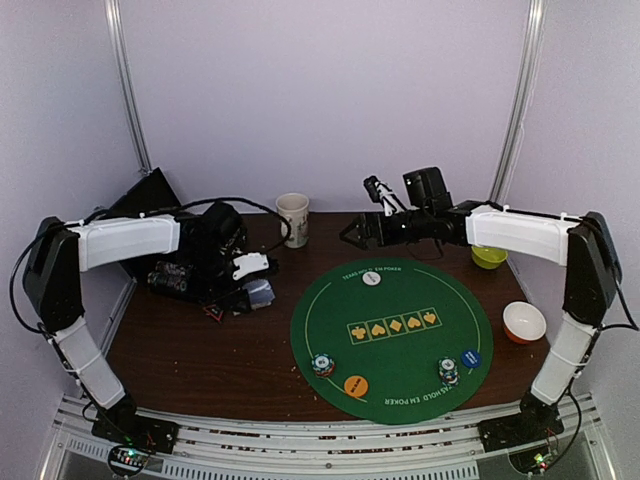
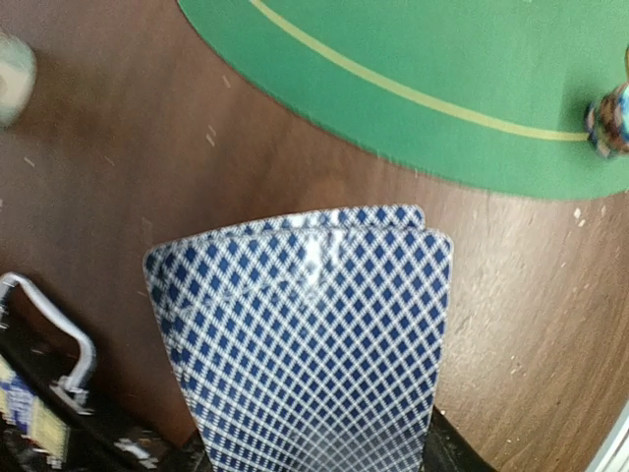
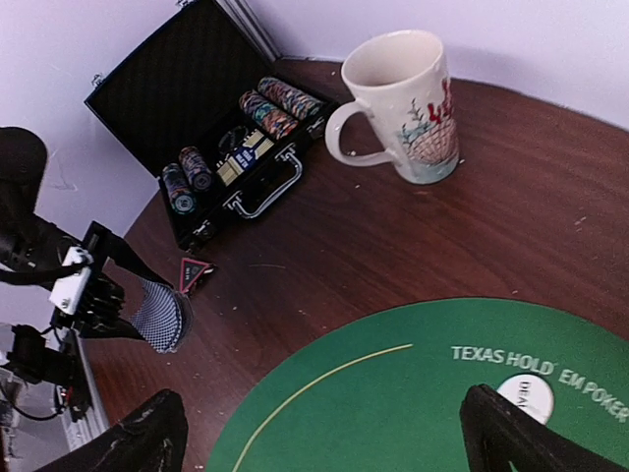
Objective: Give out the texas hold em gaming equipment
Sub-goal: Pick up the poker card from the center of the board, then pass from the left arm to the right
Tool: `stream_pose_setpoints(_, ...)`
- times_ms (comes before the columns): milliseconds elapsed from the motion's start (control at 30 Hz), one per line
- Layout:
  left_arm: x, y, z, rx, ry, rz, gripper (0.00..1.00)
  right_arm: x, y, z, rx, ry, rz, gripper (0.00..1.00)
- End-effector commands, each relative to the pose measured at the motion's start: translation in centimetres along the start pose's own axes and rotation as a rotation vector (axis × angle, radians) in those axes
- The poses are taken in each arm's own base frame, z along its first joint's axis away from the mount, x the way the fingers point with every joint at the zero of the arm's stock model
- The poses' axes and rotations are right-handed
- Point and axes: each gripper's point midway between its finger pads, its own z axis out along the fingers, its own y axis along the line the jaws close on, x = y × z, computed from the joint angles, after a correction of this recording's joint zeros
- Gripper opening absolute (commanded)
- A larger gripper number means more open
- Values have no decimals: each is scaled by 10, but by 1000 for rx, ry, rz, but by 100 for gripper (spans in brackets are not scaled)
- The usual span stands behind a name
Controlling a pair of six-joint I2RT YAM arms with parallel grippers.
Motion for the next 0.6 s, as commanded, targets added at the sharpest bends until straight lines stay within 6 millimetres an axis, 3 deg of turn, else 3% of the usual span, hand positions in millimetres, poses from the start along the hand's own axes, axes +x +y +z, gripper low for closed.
stream_pose_setpoints(0,-28,1,-42,-49,-53,53,50,-18,50,23,-254,-42,132,100)
stream_pose_setpoints(167,-50,7,-64,-88,-91,92,50,-5,91,59,-398,29,133,99)
stream_pose_setpoints(367,-60,10,-74,-107,-104,116,50,-5,113,83,-493,22,160,98)
stream_pose_setpoints(500,-61,12,-73,-119,-97,113,50,5,125,101,-520,57,152,98)
stream_pose_setpoints(567,-63,13,-74,-126,-96,113,49,14,122,113,-498,83,151,98)
